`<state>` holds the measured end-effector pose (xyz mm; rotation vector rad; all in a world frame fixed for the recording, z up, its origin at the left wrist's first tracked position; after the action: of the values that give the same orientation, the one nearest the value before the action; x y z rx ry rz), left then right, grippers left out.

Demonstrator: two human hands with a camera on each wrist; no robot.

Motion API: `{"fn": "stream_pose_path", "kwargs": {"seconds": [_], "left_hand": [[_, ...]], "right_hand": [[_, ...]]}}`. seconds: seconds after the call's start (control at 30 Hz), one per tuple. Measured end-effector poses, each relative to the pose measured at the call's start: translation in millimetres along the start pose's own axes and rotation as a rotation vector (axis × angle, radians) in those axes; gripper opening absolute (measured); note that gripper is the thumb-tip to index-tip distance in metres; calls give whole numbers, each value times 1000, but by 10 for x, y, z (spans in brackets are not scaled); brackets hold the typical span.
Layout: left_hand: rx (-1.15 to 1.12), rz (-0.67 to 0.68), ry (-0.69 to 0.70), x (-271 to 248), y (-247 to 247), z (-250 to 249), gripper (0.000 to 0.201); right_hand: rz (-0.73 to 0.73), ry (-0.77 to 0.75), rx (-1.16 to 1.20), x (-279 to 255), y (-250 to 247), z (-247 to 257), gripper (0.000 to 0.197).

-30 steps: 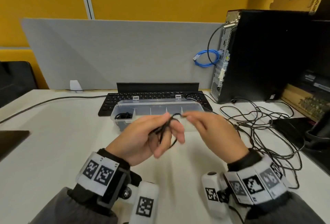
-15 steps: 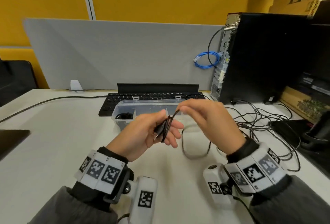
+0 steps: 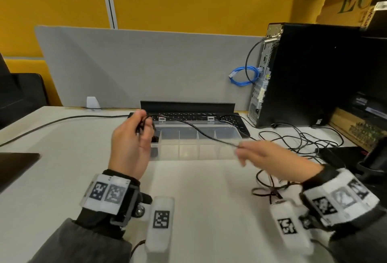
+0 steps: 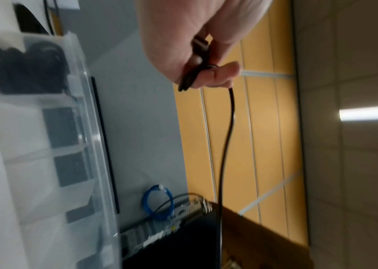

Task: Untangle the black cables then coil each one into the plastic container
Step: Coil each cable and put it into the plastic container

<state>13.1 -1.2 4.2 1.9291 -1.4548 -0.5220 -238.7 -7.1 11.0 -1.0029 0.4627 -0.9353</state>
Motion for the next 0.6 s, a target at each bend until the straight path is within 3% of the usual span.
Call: {"fn": "stream_pose_path", "kwargs": {"seconds": [0.17,0.23,0.33,0.4,0.47,0.53,0.6], "left_hand": [[-103,-17,-23,119,-143,-123,24],[-210,-101,25,169,-266,-215,20],[-248,-153,49,224,-390,-266,17],[-156,-89,-18,221,-334,-178,21],[-22,19,-105,165,-202,-31,24],[105,106,-164,75,-68,98,25],[141,179,-194,-9,40,177,24]], "right_hand": [[-274,300,160,-206,-462,-587,38],[-491,378,188,-326,-653,-745,38],[-760,511,-103,-556,-893,-955,34],[-775,559,-354,-574,-888,-903,32],[-727,500,-480,-427,-770,-632,45],[-657,324,-376,-220,-545,-247,66],[-486,107,-276,-38,-233,185,73]]}}
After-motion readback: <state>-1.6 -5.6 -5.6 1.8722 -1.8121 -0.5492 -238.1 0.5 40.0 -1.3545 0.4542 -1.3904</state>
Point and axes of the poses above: each hand's wrist, its own x-axis towards the middle knuckle, its own y-axis out of the palm, z = x × y, the point moved 3 cm from there along x, towards the middle knuckle, and after that the axes turned 3 degrees about -y, right-handed, at the moved point
